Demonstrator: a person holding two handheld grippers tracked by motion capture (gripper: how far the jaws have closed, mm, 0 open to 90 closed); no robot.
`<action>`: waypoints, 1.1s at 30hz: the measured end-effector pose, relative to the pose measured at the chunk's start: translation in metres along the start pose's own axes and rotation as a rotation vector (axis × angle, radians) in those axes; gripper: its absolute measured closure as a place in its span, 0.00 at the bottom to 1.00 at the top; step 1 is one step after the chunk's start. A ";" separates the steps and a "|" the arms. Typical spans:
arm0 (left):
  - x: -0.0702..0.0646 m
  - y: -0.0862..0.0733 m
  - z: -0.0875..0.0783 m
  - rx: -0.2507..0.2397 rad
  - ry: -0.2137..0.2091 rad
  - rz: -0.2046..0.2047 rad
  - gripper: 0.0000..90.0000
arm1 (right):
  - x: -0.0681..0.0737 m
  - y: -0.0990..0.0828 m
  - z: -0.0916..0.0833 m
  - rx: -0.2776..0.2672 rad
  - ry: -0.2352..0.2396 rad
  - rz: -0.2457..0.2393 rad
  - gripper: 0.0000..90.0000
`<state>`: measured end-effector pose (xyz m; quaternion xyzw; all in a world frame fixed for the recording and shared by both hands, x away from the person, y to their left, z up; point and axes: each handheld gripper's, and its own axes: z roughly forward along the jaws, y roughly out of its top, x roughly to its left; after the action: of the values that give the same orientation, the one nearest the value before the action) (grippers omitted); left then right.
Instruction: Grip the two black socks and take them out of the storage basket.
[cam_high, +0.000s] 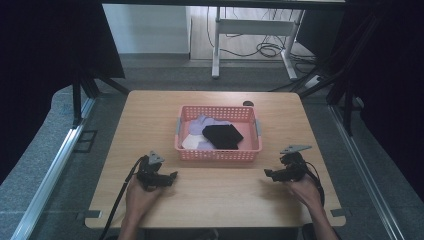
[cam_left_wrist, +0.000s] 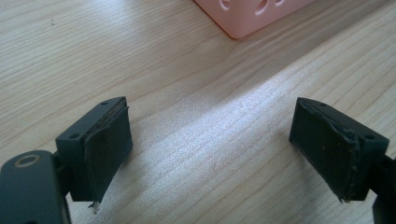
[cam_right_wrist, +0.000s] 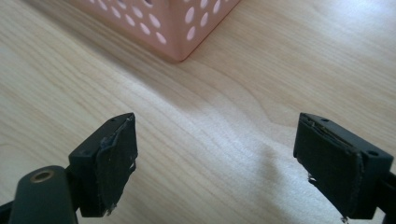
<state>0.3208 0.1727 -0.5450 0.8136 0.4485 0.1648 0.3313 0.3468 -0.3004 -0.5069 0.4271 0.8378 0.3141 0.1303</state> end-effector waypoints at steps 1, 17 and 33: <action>0.000 0.000 0.000 0.002 -0.001 0.002 0.14 | 0.000 0.000 0.000 0.000 0.000 0.000 0.16; 0.000 0.000 0.000 0.002 0.000 0.003 0.14 | 0.001 -0.002 0.002 0.009 0.019 -0.019 0.16; 0.000 0.000 0.000 0.003 -0.001 0.004 0.14 | 0.004 0.017 -0.014 -0.013 0.030 -0.023 0.17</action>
<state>0.3208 0.1729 -0.5449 0.8149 0.4470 0.1643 0.3303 0.3480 -0.2956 -0.4848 0.4117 0.8425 0.3244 0.1242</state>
